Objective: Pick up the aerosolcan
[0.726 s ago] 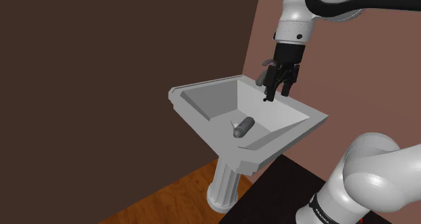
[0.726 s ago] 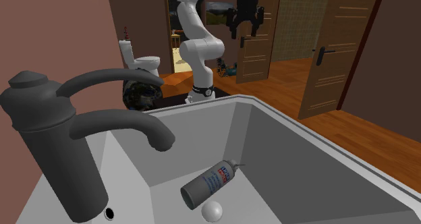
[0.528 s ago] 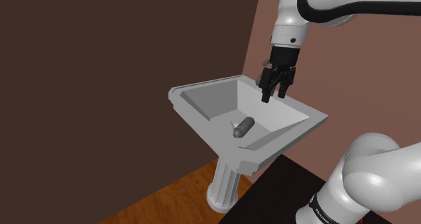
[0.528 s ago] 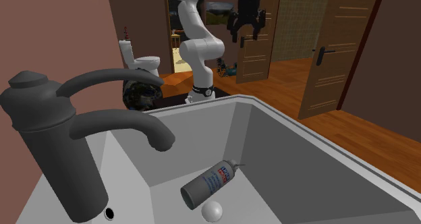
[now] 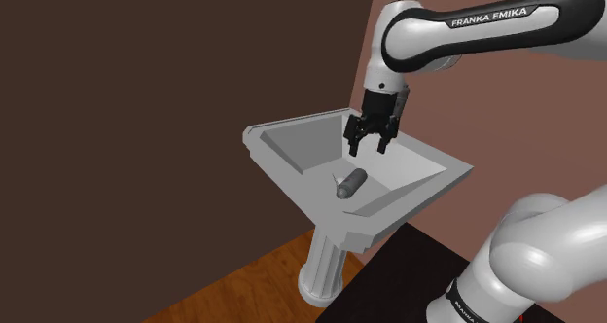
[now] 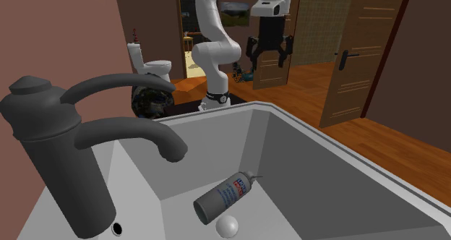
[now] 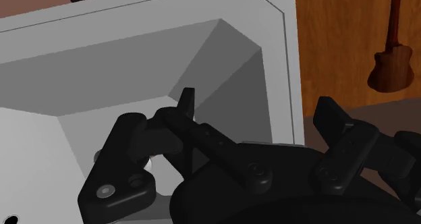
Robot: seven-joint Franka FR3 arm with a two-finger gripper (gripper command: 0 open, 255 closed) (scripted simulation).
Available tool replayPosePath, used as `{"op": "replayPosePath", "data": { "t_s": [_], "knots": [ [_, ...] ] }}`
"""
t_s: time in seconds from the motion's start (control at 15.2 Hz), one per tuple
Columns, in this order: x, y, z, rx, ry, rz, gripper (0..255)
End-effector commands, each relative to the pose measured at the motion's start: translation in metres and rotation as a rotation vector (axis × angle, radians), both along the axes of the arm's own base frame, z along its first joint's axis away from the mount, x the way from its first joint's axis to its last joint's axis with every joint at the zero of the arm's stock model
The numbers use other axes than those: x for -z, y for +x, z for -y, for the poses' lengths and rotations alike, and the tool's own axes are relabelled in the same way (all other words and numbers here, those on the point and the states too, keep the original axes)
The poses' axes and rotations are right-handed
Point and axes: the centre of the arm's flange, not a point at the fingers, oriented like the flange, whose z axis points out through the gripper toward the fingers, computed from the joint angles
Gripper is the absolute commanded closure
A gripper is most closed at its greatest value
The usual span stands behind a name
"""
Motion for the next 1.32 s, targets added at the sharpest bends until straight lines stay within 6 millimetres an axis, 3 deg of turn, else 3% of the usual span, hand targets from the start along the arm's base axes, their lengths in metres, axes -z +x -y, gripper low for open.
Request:
{"op": "replayPosePath", "data": {
  "t_s": [0.0, 0.66, 1.25],
  "knots": [
    [0.020, 0.012, 0.008, 0.066, -0.007, 0.003, 0],
    [0.112, 0.075, 0.072, 0.384, -0.038, 0.011, 0],
    [0.192, 0.113, 0.146, 0.670, -0.067, 0.018, 0]
  ]
}}
